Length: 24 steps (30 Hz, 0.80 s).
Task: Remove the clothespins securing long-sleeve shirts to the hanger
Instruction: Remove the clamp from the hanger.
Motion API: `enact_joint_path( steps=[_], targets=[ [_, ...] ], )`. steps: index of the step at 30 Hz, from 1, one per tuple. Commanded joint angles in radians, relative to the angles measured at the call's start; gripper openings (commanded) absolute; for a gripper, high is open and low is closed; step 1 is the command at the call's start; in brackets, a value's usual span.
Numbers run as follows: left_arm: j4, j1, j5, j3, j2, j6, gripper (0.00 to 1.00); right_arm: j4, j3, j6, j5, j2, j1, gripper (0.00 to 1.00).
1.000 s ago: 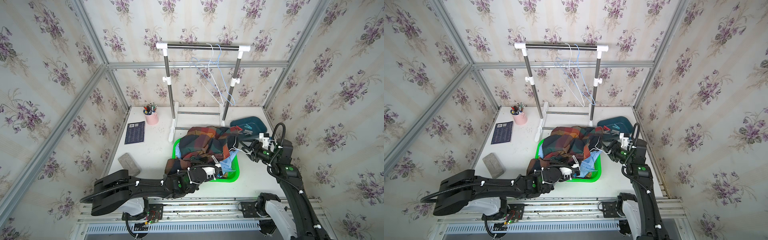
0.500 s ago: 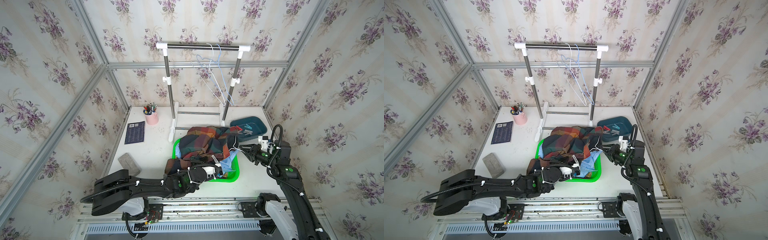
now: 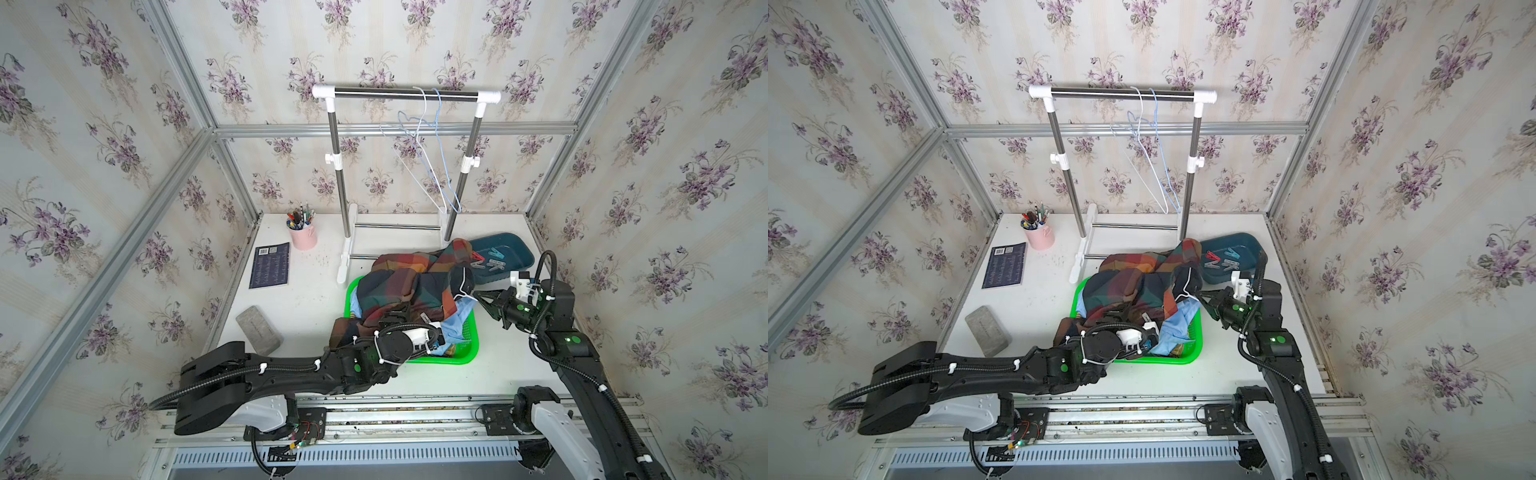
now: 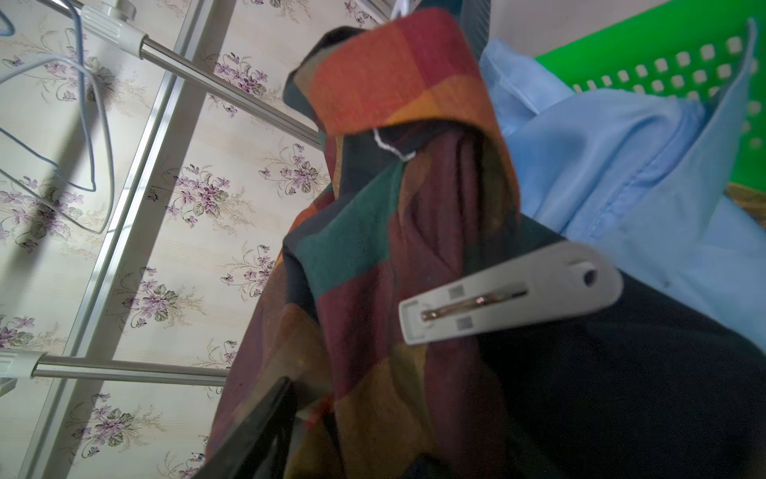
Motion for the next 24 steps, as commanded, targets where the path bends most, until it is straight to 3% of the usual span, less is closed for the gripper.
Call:
enact_joint_path(
  steps=[1,6,11,20,24],
  targets=[
    [-0.043,-0.003,0.035,-0.007,-0.069,-0.068,0.79,0.069,0.023,0.070,0.091,0.026,0.047,0.00],
    [-0.173,-0.024,0.089,0.004,-0.199,-0.121,0.86,0.082,0.057,0.111,0.166,0.066,0.098,0.00],
    [-0.163,-0.053,0.056,-0.004,-0.210,-0.101,0.90,0.106,0.072,0.174,0.194,0.088,0.116,0.00],
    [0.068,-0.085,-0.061,0.039,0.000,-0.107,0.88,0.090,0.135,0.200,0.248,0.116,0.155,0.00],
    [0.211,-0.090,-0.170,0.079,0.114,-0.045,0.86,0.092,0.139,0.204,0.245,0.120,0.157,0.00]
  ],
)
